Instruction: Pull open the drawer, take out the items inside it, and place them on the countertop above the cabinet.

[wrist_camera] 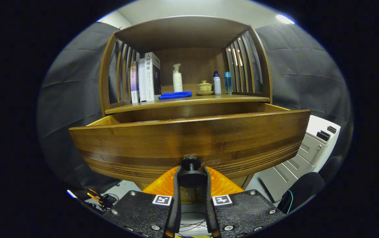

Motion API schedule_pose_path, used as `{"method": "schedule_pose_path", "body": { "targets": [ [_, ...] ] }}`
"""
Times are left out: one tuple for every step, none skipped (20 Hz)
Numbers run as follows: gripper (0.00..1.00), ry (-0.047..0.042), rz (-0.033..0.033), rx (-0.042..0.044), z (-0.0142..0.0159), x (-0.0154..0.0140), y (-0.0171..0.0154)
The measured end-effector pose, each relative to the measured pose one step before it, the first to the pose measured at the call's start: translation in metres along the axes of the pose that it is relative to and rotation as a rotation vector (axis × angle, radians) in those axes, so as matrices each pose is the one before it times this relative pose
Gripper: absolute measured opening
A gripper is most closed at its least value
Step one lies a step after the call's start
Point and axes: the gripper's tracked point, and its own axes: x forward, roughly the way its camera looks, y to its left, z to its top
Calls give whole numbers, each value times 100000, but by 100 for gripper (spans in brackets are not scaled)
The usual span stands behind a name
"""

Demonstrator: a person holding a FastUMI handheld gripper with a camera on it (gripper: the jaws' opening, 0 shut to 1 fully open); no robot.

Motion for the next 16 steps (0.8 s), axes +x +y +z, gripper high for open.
{"method": "schedule_pose_path", "body": {
  "targets": [
    [31, -98, 267, 249, -20, -141, 47],
    [31, 31, 55, 1, -136, -158, 23],
    [31, 112, -119, -200, -70, -180, -5],
    [31, 154, -73, 123, -134, -247, 53],
    [31, 121, -52, 332, -73, -220, 31],
    [31, -45, -149, 347, -75, -172, 35],
    [31, -379, -55, 178, 3, -59, 63],
    [31, -331, -45, -84, -23, -75, 10],
    [31, -281, 274, -418, 19, 30, 11],
    [31, -483, 427, -239, -33, -30, 108],
    [31, -333, 196, 798, 114, -2, 11],
    [34, 297, 156, 1182, -89, 85, -19],
    [38, 474, 321, 801, 33, 27, 50],
    [43, 1216, 1138, -807, -157, -69, 216],
    [51, 908, 2576, -2151, -153, -137, 242],
    [60, 560, 1221, -2068, 318, -217, -111]
  ]
}}
